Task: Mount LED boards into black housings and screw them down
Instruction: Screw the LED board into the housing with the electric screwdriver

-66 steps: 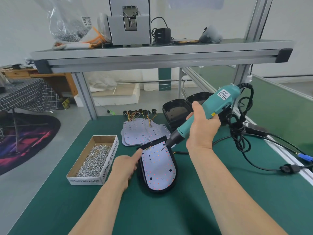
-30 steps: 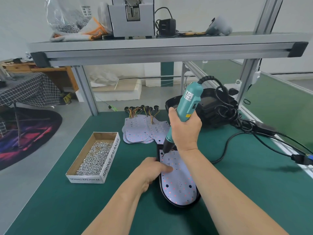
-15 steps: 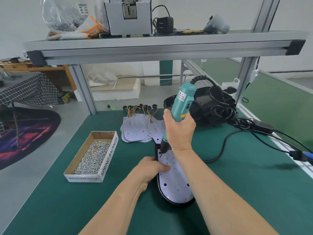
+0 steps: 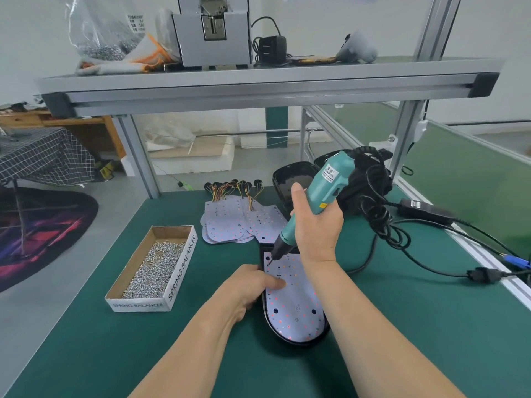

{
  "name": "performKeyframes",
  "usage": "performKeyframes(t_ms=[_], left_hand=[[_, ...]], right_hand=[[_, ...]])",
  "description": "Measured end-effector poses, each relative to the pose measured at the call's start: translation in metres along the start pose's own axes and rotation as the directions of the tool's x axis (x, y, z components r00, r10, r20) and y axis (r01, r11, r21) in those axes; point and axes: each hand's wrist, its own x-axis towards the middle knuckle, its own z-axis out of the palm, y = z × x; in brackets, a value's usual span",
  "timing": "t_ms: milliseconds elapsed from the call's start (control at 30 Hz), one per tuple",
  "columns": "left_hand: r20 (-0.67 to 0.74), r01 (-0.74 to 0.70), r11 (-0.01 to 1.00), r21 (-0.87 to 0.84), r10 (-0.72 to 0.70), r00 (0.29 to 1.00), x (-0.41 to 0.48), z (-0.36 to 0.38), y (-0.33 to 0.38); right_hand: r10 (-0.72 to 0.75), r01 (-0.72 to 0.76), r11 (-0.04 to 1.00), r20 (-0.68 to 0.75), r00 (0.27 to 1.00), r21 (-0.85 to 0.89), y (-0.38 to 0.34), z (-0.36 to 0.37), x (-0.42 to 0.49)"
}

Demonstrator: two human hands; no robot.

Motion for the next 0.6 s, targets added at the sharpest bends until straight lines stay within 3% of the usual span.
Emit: performKeyframes(t_ms=[167,300,467,600], left_hand=[[0.007,0.004,1.0,0.02,-0.004,1.0,-0.001,-0.001,0.001],[0.004,0.016,0.999,0.039,-0.016,1.0,-0.002,-0.002,0.001],[-0.011,0.009,0.999,0.051,-0.009,1.0,0.001,-0.004,0.002],[-0.011,0.0,0.998,0.067,0.0,1.0,0.004,-0.007,0.003]], right_hand=[[-0.021,0.024,0.996,-0.036,0.999,0.087,-0.02,-0.017,0.009],[0.057,-0.033,0.99,-0.17,0.984,0.14,-0.021,-0.045,0.037],[0.233,-0.236,0.971,-0.363,0.902,0.035,0.017,-0.107,0.042],[0.286,-0.378,0.91,-0.404,0.869,-0.169,0.043,-0.148,0.036]])
